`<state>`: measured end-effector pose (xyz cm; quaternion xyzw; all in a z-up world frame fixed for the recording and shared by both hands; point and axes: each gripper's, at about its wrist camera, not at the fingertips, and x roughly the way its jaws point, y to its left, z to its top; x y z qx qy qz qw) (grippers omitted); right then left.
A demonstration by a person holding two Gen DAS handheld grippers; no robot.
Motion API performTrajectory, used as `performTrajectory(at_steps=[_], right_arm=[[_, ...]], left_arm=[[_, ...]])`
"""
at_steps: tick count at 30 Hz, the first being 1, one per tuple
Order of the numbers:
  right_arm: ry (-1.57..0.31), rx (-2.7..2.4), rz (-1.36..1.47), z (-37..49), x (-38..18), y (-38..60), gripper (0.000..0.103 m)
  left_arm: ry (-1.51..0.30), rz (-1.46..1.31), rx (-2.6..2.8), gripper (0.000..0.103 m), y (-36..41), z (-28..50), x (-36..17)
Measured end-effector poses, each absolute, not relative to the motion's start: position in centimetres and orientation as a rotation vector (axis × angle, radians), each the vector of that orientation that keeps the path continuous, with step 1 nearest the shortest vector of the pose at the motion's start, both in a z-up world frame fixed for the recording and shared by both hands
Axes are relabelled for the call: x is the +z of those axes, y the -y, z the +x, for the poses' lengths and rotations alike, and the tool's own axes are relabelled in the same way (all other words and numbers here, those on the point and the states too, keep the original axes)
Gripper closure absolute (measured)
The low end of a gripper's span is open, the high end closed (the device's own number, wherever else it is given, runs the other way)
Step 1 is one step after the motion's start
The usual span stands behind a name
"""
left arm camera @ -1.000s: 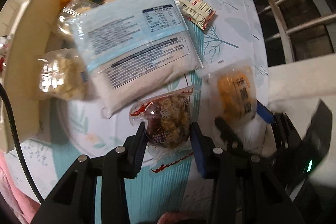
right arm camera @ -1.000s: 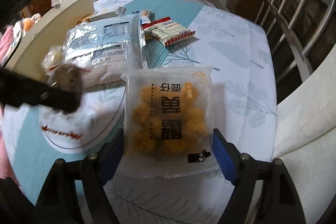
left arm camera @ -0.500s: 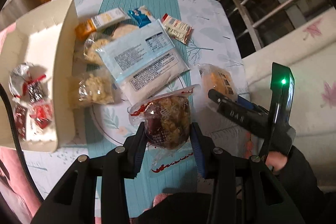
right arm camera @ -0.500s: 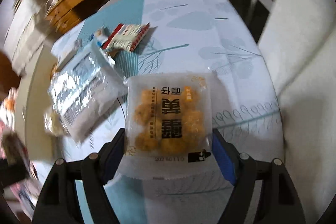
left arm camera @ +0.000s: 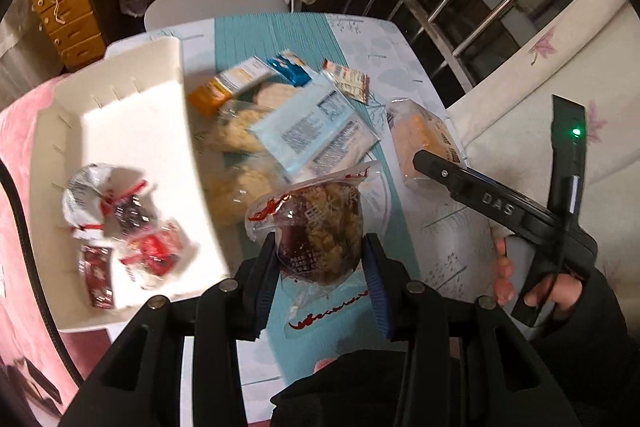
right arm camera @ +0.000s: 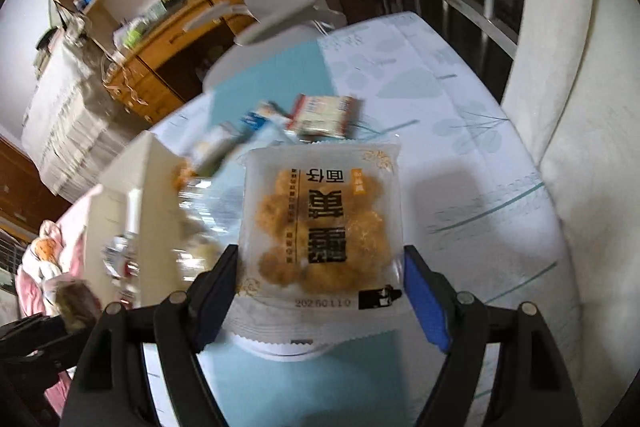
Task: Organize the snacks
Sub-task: 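Drop the nut bag into the tray with the left tool while the right tool drops the puff pack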
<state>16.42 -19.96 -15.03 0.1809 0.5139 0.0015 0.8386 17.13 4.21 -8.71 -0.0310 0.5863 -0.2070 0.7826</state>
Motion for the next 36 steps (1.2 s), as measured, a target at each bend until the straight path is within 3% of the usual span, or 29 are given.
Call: performTrajectory(at_steps=[13,20,21,23,24,28,36], right_arm=[[-0.838,0.132,0.381,12.6,-9.5,6.4,0.023],[-0.814,0.289,0.322,12.0,-8.9,-1.0,0.022],[-0.817,0.306,0.297,12.1,-8.9,-2.2,0.02],[-0.843,0.315,0.274,12.3,-9.2,-3.7,0.018],[-0.869,0.317,0.265,12.4,-9.7,-4.5,0.018],[-0.906,0.306,0.267,12.8,-10.1,-5.1,0.018],[-0.97,0.232,0.352,13.0,-11.4,-2.7,0.018]], left_arm=[[-1.181,-0.106,-0.437,0.064,-17.7,17.7,-8.3],[-1.192,-0.143,-0.359,0.063,-23.7,18.8,-9.4],[-1.193,-0.148,-0.339,0.06,-24.3,19.0,-9.6],[-1.202,-0.163,-0.32,0.035,-25.1,19.1,-10.0],[-1.201,-0.175,-0.314,0.031,-25.4,19.1,-10.0],[-1.2,-0.141,-0.324,0.024,-25.5,18.6,-9.9],[-1.231,-0.087,-0.353,0.023,-23.7,18.9,-10.2]])
